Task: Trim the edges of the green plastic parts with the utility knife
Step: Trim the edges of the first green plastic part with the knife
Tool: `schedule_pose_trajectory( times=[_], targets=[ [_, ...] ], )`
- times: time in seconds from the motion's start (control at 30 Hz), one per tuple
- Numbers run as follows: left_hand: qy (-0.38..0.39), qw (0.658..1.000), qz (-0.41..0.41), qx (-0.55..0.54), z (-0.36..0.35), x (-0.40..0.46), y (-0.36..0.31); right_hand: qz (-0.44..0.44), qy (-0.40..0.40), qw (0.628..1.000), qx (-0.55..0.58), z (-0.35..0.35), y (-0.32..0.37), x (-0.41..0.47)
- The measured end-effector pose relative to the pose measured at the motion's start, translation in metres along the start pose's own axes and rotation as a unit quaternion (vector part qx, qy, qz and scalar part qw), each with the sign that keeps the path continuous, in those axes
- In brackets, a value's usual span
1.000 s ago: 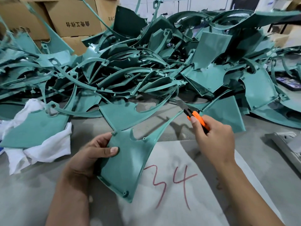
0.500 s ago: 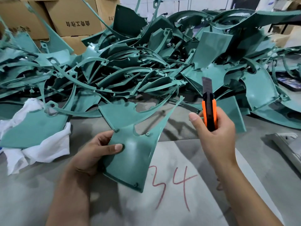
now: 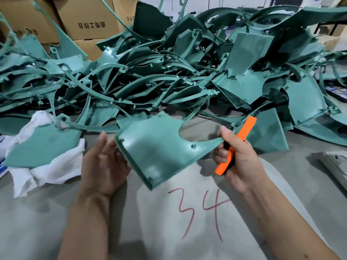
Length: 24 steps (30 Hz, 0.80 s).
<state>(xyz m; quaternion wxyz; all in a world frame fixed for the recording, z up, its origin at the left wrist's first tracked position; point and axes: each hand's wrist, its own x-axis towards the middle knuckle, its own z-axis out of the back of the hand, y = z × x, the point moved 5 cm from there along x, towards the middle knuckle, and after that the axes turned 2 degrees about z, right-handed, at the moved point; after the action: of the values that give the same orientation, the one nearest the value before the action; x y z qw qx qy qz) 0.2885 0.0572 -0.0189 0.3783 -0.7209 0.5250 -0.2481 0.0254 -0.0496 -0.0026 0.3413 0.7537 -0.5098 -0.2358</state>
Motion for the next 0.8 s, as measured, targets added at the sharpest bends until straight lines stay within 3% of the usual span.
schedule_pose_trajectory(
  times=[0.17,0.3,0.43,0.53,0.63,0.7,0.8],
  targets=[
    [0.106,0.983,0.04,-0.145,-0.026,-0.002,0.014,-0.01,-0.018,0.999,0.043,-0.004,-0.011,-0.003],
    [0.027,0.994,0.001,-0.103,-0.037,0.004,0.03,-0.01,-0.009,1.0,0.028,-0.007,-0.019,-0.004],
    [-0.018,0.999,-0.038,0.01,-0.026,0.011,0.026,0.04,-0.032,0.991,-0.123,-0.003,-0.015,-0.003],
    [0.015,0.996,-0.031,0.079,-0.023,0.01,0.027,0.088,-0.049,0.971,-0.217,0.004,-0.007,-0.003],
    [0.059,0.994,-0.029,0.09,-0.029,0.008,0.03,0.084,-0.045,0.964,-0.249,0.007,-0.004,-0.004],
    [0.049,0.995,-0.033,0.084,-0.027,0.008,0.026,0.08,-0.043,0.953,-0.289,0.008,-0.004,-0.005],
    [0.03,0.995,-0.069,0.06,-0.019,0.011,0.021,0.142,-0.059,0.906,-0.395,0.009,-0.001,-0.008]
  ],
)
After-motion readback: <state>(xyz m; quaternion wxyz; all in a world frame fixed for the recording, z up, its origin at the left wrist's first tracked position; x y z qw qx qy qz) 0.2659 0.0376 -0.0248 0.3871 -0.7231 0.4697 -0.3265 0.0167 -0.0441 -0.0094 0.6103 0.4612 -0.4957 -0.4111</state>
